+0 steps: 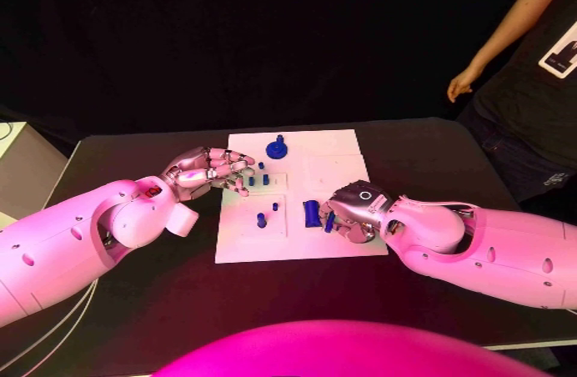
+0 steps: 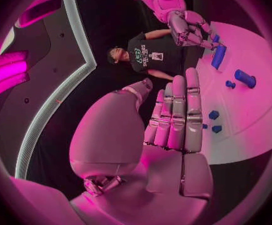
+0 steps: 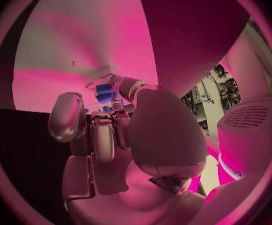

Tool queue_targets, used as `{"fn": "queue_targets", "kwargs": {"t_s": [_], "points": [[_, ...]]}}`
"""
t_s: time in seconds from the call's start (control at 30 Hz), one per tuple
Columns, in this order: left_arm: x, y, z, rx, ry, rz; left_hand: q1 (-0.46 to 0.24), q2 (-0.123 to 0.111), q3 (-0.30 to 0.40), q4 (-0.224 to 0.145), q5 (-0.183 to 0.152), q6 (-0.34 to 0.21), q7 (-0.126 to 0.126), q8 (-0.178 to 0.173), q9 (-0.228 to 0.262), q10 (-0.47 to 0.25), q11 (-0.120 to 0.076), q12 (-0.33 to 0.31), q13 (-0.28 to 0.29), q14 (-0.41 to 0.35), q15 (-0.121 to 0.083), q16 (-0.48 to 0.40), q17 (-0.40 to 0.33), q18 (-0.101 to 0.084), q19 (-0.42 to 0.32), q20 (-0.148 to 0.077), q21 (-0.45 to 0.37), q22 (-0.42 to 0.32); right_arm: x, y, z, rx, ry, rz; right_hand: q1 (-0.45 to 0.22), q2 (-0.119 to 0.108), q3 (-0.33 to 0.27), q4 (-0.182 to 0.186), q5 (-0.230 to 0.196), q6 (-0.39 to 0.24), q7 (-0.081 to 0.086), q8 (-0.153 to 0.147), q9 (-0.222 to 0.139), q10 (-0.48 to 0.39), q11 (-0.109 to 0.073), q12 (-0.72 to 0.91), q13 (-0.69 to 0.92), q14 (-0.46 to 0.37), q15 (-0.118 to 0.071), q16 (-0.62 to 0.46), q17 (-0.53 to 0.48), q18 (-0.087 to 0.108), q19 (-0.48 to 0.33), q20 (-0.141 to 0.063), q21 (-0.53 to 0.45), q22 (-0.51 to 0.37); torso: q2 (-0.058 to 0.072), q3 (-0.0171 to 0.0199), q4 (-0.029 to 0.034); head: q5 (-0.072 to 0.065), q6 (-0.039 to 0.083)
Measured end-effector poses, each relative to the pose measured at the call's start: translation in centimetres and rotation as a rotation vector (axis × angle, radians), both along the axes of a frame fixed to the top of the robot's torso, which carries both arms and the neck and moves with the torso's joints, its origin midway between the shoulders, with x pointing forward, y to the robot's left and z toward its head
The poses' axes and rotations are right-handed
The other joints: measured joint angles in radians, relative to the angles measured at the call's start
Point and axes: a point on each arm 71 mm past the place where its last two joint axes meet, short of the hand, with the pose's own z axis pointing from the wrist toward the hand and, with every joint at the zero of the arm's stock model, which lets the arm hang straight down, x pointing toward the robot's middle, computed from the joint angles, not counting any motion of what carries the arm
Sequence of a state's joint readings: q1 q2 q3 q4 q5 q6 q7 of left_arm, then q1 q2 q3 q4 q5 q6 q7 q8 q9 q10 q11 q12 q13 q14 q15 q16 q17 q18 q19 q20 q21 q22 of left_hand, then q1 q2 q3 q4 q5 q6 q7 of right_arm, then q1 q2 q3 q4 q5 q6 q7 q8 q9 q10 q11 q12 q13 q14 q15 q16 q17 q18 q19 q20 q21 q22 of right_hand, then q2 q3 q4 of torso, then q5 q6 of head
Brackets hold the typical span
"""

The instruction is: Assemble the parts on the task board

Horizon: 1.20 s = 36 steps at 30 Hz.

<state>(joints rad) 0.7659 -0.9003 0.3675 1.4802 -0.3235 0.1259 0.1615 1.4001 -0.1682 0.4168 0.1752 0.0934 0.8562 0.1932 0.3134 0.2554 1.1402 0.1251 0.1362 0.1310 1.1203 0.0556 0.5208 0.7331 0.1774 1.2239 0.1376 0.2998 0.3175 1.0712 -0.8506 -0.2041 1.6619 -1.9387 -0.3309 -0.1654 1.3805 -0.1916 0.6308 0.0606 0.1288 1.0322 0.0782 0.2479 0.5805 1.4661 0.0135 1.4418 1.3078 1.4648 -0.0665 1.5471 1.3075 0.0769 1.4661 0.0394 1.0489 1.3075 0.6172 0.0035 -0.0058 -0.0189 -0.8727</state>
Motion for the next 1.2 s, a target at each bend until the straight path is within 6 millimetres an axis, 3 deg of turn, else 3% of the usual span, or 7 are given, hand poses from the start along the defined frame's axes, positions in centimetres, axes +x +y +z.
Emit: {"fn": "queue_targets", "kwargs": {"t_s": [0.63, 1.07, 1.2], "points": [[-0.05, -0.02, -0.08, 0.001, 0.006, -0.007, 0.0, 0.0, 0.0, 0.0, 0.0, 0.0, 0.0, 0.0, 0.0, -0.004, -0.004, 0.0, 0.001, -0.007, 0.0, 0.0, 0.001, 0.0, -0.007, 0.0, 0.004, 0.001, 0.48, -0.65, -0.24, -0.046, -0.035, 0.004, 0.005, -0.005, 0.018, -0.029, 0.0, -0.005, 0.004, -0.026, -0.03, 0.0, 0.0, -0.009, 0.0, 0.0, 0.0, -0.006, 0.0, 0.0, 0.0, 0.0, -0.032, 0.0, 0.0, -0.0005, 0.0, 0.002, 0.0], [-0.08, -0.02, -0.11, 0.003, 0.008, -0.01, 0.0, 0.0, -0.003, 0.003, 0.0, 0.0, 0.0, 0.0, 0.0, -0.007, 0.0, 0.0, 0.001, -0.007, 0.0, 0.0, 0.001, 0.0, -0.007, 0.0, 0.004, 0.002, 0.55, -0.71, -0.4, -0.063, -0.043, 0.005, 0.005, -0.005, 0.031, -0.041, -0.004, -0.018, -0.003, -0.042, -0.044, 0.0, 0.0, -0.016, 0.0, 0.0, 0.0, -0.01, 0.0, 0.0, 0.0, 0.0, -0.054, 0.001, 0.0, -0.0006, 0.0005, 0.004, 0.0], [-0.09, -0.01, -0.11, 0.003, 0.009, -0.01, 0.0, 0.0, -0.003, 0.003, 0.0, 0.0, 0.0, 0.0, 0.0, -0.007, 0.0, 0.0, 0.001, -0.007, 0.0, 0.0, 0.001, 0.0, -0.007, 0.0, 0.004, 0.002, 0.57, -0.59, -0.37, -0.066, -0.048, 0.008, 0.005, -0.005, 0.035, -0.046, -0.004, -0.018, -0.003, -0.045, -0.047, 0.0, -0.007, -0.017, 0.0, 0.0, 0.0, -0.014, 0.0, 0.0, 0.0, 0.0, -0.059, 0.001, 0.0, -0.0005, 0.0004, 0.005, 0.0]]}}
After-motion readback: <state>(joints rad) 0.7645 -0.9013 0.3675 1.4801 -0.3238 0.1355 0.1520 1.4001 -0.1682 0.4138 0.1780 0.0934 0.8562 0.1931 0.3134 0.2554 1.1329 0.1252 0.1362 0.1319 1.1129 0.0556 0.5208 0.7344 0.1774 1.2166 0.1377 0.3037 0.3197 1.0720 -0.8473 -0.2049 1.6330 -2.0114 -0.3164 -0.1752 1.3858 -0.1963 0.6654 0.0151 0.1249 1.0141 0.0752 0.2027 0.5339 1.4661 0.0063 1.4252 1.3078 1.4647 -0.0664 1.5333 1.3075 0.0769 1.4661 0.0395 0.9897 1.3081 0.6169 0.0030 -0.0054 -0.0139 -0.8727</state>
